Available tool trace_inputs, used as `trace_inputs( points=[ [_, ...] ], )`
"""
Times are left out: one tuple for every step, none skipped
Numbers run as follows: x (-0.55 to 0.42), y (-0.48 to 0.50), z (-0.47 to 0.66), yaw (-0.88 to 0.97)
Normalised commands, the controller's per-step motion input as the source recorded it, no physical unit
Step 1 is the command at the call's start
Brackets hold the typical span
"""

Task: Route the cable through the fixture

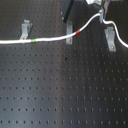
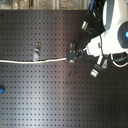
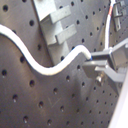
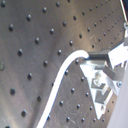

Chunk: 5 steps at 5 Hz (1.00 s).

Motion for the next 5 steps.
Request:
trace_inputs(
  points=[
    [0.036,0.071,-0.18,0.67],
    [0.005,0.095,-0.2,0.94],
    [-0.001,0.029,-0.21,0.98],
    [0.093,0.005,-0.15,0.77],
    [0.0,0.004,0.0,0.05]
  ],
)
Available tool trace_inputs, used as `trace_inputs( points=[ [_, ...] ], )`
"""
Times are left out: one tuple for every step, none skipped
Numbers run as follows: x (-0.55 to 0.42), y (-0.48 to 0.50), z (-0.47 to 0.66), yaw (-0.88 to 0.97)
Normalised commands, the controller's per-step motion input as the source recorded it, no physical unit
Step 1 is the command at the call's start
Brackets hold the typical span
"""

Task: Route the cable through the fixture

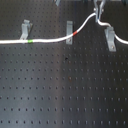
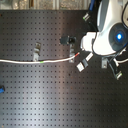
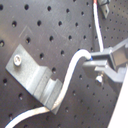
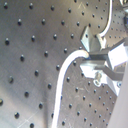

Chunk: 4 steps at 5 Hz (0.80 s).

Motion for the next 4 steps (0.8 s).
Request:
trace_inputs(
  points=[
    [-0.011,-0.143,-0.73,0.0],
    [-0.004,-0.112,-0.75,0.02],
    [0.005,-0.021,-0.48,0.2],
    [0.0,0.0,0.0,0.31]
  ],
)
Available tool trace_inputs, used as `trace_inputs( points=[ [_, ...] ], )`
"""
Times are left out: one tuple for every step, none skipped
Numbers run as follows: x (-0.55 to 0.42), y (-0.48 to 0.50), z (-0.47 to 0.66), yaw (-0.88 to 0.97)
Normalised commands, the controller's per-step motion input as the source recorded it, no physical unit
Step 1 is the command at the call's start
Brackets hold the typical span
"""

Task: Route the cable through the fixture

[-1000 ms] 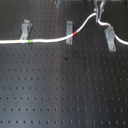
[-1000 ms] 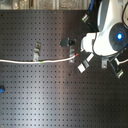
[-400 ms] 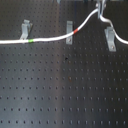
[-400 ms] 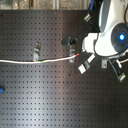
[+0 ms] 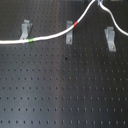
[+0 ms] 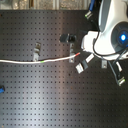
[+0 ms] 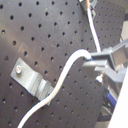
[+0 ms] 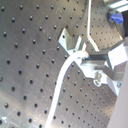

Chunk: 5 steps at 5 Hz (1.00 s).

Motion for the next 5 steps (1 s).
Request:
trace_inputs(
  points=[
    [0.023,-0.025,0.49,0.02],
    [0.167,-0.146,0.49,0.02],
    [0.144,-0.197,0.32,0.13],
    [0.046,-0.168,0.18,0.19],
    [-0.04,-0.123,0.23,0.08]
  ],
)
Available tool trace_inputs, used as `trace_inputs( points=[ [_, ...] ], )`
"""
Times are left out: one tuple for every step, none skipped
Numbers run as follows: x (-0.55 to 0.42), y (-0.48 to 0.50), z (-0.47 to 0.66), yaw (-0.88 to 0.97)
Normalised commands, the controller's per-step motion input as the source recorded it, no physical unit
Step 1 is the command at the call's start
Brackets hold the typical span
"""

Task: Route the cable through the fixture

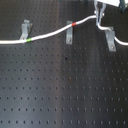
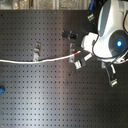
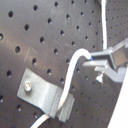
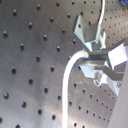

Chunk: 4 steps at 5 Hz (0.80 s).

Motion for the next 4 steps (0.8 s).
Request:
trace_inputs(
  points=[
    [-0.236,-0.065,0.27,0.0],
    [-0.341,0.012,0.2,-0.13],
    [-0.333,0.085,0.24,-0.14],
    [-0.268,0.014,0.49,-0.07]
  ],
)
